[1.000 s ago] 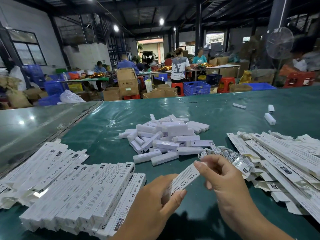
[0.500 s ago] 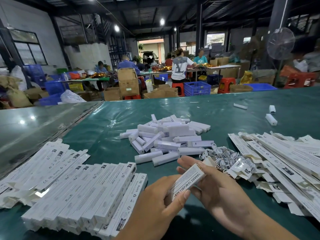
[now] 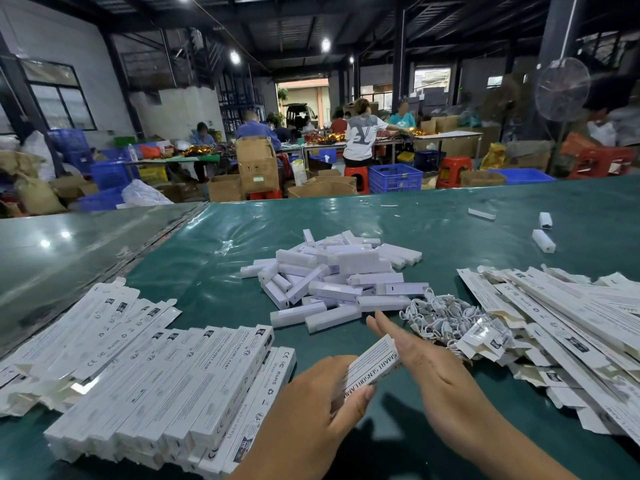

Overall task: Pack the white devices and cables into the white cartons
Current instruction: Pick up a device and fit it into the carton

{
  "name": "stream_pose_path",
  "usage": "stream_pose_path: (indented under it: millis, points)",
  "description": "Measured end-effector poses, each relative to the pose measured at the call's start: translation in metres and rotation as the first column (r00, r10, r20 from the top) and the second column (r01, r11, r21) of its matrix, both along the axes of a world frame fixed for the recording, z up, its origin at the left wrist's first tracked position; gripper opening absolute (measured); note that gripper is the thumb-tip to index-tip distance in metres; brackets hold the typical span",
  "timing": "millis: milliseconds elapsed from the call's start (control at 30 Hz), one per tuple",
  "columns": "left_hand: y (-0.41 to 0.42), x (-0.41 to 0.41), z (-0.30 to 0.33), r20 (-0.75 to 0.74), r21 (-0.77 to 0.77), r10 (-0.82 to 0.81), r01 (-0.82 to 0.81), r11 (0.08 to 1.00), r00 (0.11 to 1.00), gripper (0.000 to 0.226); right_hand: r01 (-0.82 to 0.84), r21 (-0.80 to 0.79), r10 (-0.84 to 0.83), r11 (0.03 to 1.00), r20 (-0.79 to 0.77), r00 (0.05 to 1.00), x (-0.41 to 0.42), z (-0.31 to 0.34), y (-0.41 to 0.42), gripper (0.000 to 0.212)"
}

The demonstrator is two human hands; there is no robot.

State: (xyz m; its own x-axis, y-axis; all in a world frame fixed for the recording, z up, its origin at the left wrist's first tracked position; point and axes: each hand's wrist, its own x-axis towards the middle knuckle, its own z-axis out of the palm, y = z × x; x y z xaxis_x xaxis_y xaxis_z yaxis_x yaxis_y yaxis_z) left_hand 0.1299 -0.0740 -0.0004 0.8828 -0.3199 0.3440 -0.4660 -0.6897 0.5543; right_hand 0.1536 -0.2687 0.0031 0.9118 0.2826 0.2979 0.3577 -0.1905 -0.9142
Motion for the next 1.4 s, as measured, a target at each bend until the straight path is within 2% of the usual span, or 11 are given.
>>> stream_pose_path:
  millis: [100,300,500,767,833,933,1067,1133,1200,1300,1400]
  points:
    - [0.001,-0.002,0.001,-0.001,0.09,0.018,-0.018,0.996,1.0,0.042,0.078,-0.137,-0.067,0.987,0.08,0.995,0.003,-0.002,0.0,0.042]
    - [-0.001,-0.004,0.005,0.017,0.116,0.031,-0.033,0.993,0.999,0.044,0.019,-0.018,-0.02,1.0,-0.005,1.0,0.008,-0.001,-0.003,0.04]
    - [0.0,-0.003,0.003,0.039,0.124,0.023,-0.028,0.992,0.999,0.045,0.05,0.15,-0.036,0.987,-0.092,0.995,0.008,-0.004,0.0,0.036]
    - [-0.001,-0.003,0.003,0.047,0.147,0.015,-0.022,0.989,0.999,0.065,0.01,0.088,-0.005,0.996,-0.048,0.999,0.005,0.002,-0.004,0.034]
    - [-0.001,-0.003,0.004,0.057,0.151,0.012,-0.021,0.988,0.998,0.067,0.02,0.061,-0.021,0.998,0.005,1.0,0.005,0.005,-0.005,0.033]
    - [-0.004,-0.005,0.004,0.098,0.255,-0.01,-0.016,0.967,0.995,0.075,0.028,0.008,-0.029,1.0,0.112,0.993,0.001,0.008,-0.004,0.039]
    - [-0.014,-0.01,0.01,0.183,0.311,-0.042,-0.017,0.95,0.982,0.067,0.025,-0.265,0.052,0.964,0.28,0.959,-0.008,0.006,0.001,0.058]
    - [-0.016,-0.01,0.012,0.163,0.345,-0.04,-0.019,0.938,0.986,0.067,0.053,-0.307,0.04,0.95,0.288,0.957,-0.01,0.005,0.001,0.052]
    - [-0.014,-0.01,0.007,0.175,0.386,-0.056,-0.017,0.923,0.983,0.056,0.078,-0.23,-0.017,0.97,0.259,0.966,-0.01,0.004,0.004,0.036]
    - [-0.018,-0.009,0.007,0.111,0.351,-0.075,0.032,0.936,0.991,0.049,0.103,-0.136,-0.078,0.985,0.18,0.981,-0.006,0.0,0.007,0.064]
    - [0.003,0.002,0.0,0.063,0.351,0.011,-0.033,0.936,0.998,0.053,0.239,-0.024,-0.236,0.971,0.088,0.968,0.005,0.002,0.0,0.068]
